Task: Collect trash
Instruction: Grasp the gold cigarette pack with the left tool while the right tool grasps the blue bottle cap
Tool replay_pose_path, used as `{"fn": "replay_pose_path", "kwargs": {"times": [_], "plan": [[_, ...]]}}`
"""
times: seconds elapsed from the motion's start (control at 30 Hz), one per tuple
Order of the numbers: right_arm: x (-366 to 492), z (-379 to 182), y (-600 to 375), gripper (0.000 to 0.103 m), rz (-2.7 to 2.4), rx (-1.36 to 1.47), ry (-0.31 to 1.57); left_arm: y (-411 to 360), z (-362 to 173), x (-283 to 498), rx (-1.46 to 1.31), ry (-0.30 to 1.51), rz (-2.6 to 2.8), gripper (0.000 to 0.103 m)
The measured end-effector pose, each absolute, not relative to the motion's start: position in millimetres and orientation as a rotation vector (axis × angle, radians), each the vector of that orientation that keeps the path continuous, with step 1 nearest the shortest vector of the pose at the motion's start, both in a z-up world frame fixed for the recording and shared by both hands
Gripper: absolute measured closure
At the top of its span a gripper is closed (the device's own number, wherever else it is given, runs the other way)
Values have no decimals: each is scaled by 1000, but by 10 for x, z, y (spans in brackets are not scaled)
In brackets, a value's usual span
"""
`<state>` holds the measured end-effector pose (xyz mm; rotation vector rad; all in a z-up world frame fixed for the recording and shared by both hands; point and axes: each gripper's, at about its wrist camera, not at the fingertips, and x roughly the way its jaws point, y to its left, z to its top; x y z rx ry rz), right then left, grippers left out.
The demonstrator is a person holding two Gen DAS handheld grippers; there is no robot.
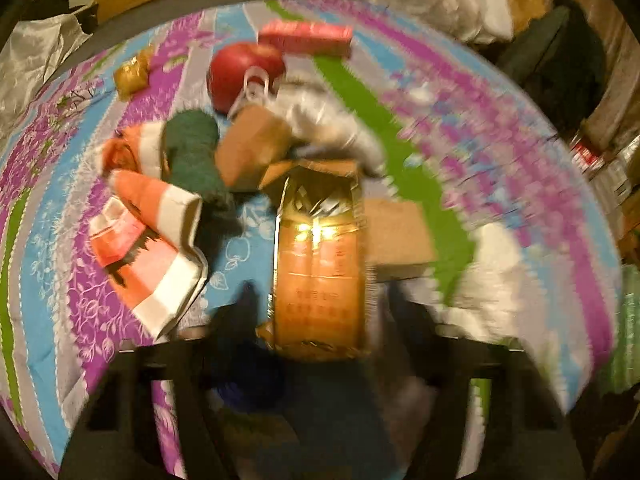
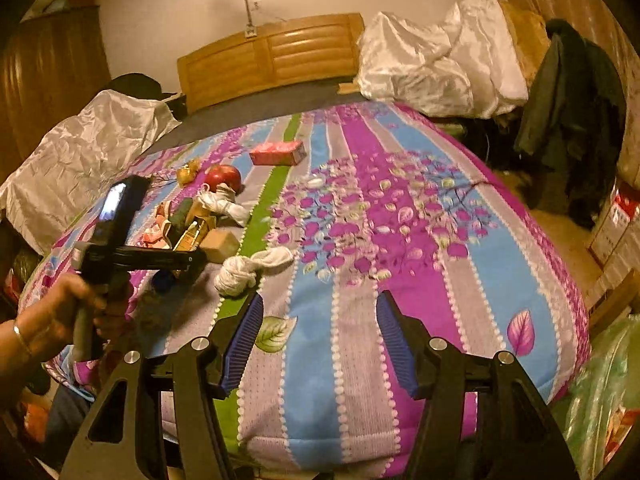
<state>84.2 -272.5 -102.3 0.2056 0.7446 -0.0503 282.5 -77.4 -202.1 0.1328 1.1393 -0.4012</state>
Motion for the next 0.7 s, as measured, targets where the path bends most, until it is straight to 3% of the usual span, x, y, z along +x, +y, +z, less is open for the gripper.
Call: {"fn": "replay_pose_path", "kwargs": {"times": [0.47, 0.7], "plan": [[1191, -991, -2160, 43, 160, 117, 769, 74, -1076, 2160, -59, 896, -343, 59], [1647, -1171, -1245, 43, 437, 31, 841, 871, -1003, 1752, -81, 853, -89, 59]]}}
